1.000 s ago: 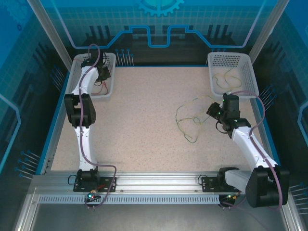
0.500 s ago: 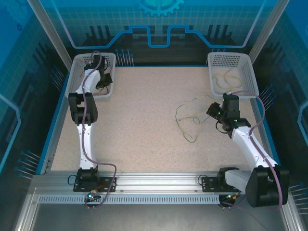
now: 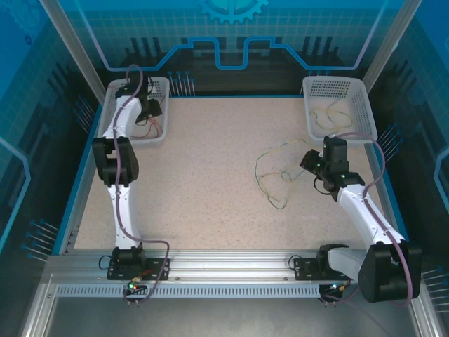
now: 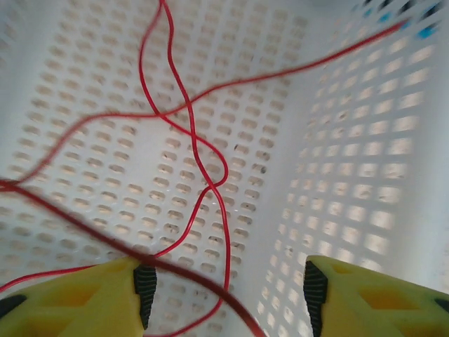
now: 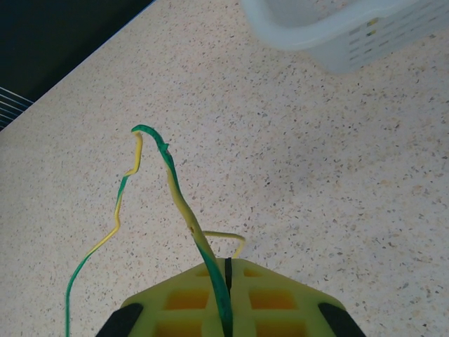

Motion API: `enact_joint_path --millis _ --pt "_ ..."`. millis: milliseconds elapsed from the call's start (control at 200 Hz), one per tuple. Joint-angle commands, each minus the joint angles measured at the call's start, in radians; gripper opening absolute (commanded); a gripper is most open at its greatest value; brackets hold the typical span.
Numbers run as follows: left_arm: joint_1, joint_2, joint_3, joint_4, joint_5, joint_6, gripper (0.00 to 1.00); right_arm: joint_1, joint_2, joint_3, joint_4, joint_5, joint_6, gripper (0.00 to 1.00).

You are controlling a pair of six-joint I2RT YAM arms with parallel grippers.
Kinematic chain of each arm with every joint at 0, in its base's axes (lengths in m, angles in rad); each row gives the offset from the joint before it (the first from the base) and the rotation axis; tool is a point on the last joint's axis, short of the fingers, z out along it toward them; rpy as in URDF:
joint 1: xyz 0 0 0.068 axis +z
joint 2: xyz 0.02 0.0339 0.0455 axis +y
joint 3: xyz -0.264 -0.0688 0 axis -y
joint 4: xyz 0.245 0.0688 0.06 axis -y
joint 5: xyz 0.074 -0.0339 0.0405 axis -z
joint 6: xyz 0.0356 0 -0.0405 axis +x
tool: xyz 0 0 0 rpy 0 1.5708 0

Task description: Untangle the cables

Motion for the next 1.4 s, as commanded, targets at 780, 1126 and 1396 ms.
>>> enact_joint_path --millis 780,1126,1396 --pt "-0.449 -0.877 -1.26 1.269 0.668 -0.064 0.94 0.243 0.059 0.131 0.234 -0.362 -0.309 0.0" --pt "-0.62 -0.806 -1.237 1.247 0.706 0.017 0.99 0.254 0.047 0.105 0.384 -0.428 -0.235 0.0" --pt "-0.659 -0.728 -1.198 1.216 0.632 0.111 0.85 0.254 0.049 0.169 0.359 -0.486 -0.178 0.0"
